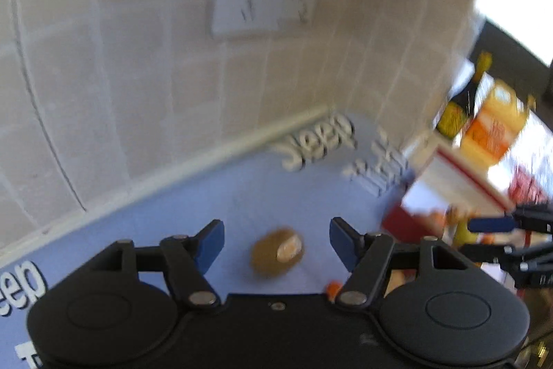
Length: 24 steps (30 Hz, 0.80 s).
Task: Organize fruits
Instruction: 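Return both tools to the mat above the kiwi and brown round fruit, then grasp the stickered kiwi with the left tool while the right tool grasps the brown round fruit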
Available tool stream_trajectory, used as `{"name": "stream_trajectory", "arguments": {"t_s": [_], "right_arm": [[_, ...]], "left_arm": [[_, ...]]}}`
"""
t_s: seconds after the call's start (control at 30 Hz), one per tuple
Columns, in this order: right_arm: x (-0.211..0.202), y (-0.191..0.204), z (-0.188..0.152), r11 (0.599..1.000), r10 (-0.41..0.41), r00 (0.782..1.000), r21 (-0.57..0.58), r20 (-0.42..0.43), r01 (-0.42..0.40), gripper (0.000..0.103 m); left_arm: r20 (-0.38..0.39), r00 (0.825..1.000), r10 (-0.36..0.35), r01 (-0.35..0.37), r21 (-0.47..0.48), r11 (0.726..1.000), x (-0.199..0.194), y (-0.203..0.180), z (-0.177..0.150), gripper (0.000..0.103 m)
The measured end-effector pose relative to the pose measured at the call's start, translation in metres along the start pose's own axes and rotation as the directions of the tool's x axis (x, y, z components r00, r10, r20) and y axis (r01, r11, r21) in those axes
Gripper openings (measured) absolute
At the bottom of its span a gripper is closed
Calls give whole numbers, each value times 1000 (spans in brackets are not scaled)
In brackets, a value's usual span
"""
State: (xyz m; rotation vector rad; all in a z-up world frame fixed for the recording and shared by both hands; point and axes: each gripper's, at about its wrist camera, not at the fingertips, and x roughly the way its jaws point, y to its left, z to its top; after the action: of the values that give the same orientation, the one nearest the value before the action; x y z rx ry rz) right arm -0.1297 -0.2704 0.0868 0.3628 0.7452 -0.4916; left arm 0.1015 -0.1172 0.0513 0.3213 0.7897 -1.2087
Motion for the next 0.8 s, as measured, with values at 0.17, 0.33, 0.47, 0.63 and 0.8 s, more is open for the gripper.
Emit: {"name": "stream_trajectory", "arguments": {"t_s": [0.17, 0.33, 0.47, 0.63, 0.8], "right_arm": [[40, 3, -23, 1000, -16, 993, 19, -118, 18, 52], [63, -4, -42, 998, -21, 980, 55, -198, 33, 52], [79, -9, -48, 995, -24, 974, 89, -227, 46, 53], [99, -20, -53, 986, 9, 968, 166, -249, 34, 52], [115, -26, -56, 976, 12, 967, 213, -253, 43, 52]], "left_arm": [[-76, 995, -68, 71, 47, 996, 50, 1, -22, 80], [-125, 990, -66, 77, 81, 994, 90, 2, -31, 80], [-107, 991, -81, 93, 116, 989, 107, 8, -36, 80], [-107, 981, -161, 169, 71, 983, 127, 21, -32, 83], [-165, 974, -156, 168, 62, 984, 148, 21, -33, 83]]}}
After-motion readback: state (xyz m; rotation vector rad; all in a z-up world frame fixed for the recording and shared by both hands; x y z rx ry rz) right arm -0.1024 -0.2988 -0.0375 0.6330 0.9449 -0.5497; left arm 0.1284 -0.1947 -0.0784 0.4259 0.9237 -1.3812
